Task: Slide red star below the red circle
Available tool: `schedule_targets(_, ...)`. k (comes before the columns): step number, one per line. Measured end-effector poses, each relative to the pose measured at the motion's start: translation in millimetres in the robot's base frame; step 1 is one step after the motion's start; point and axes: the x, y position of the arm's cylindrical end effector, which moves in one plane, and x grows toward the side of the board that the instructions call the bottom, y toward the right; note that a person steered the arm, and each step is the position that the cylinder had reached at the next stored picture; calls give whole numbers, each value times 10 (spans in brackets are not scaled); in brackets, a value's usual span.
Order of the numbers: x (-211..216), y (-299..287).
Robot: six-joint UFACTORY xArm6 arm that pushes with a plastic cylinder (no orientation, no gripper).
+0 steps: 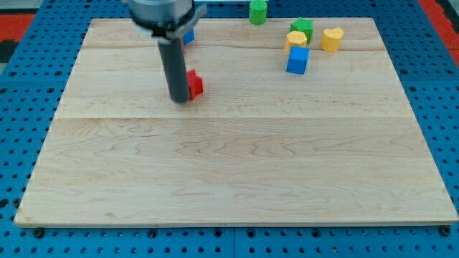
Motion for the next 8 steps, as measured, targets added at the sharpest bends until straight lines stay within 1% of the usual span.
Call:
schedule_targets(1, -54, 121)
schedule_targets(2, -12, 411)
schedule_targets(3, -492, 579)
schedule_targets(4, -457, 55)
schedule_targets(5, -56, 302)
schedule_targets(6, -65, -82)
schedule_targets(7, -433, -144)
schedule_targets(8, -375, -68)
